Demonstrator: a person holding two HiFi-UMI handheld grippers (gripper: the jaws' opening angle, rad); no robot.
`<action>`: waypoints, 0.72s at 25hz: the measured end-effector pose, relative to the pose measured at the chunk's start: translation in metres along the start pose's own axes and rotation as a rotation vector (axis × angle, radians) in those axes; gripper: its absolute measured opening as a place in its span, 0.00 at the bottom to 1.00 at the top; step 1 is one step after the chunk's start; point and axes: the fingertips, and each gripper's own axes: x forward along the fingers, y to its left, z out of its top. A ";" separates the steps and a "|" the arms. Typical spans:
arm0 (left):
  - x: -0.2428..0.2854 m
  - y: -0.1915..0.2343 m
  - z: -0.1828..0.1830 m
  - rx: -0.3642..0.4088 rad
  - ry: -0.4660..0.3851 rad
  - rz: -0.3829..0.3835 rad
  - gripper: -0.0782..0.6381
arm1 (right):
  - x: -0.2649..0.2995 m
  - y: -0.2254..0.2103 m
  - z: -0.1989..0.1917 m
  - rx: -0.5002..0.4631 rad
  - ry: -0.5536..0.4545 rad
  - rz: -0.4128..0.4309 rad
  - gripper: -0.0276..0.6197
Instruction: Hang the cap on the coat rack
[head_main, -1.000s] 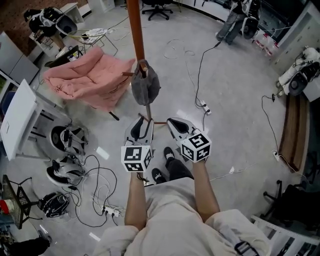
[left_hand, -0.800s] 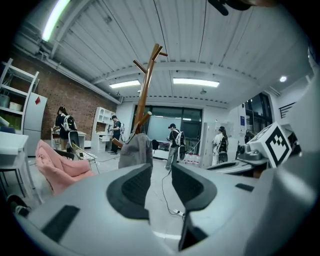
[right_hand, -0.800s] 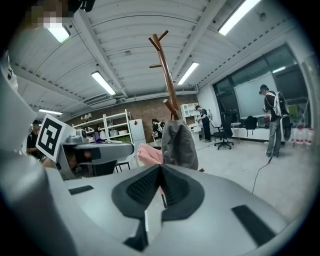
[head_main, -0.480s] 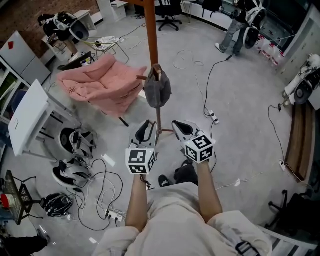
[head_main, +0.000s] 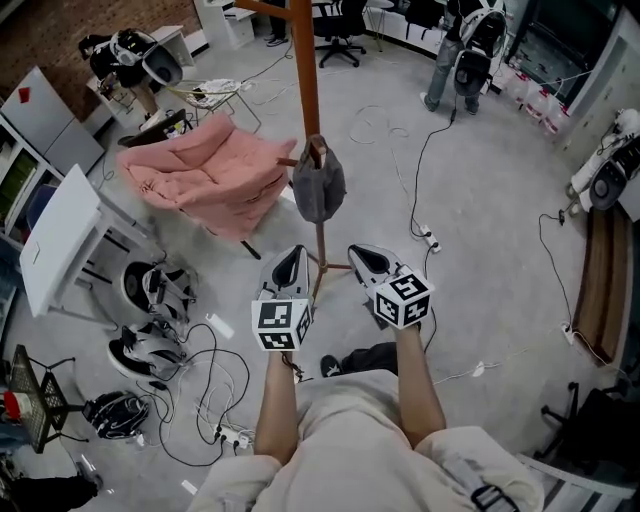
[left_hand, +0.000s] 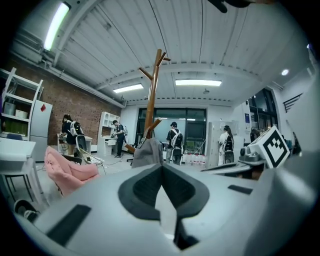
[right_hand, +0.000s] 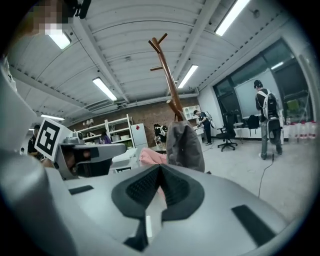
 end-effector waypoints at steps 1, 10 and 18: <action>0.001 0.000 -0.001 -0.001 0.003 -0.002 0.12 | 0.000 -0.004 -0.002 0.002 0.012 -0.015 0.05; 0.001 0.003 -0.005 -0.046 0.007 0.031 0.12 | -0.007 -0.010 -0.012 0.011 0.056 -0.024 0.05; -0.001 0.009 -0.007 -0.056 -0.010 0.060 0.12 | -0.004 -0.012 -0.018 -0.016 0.090 -0.039 0.05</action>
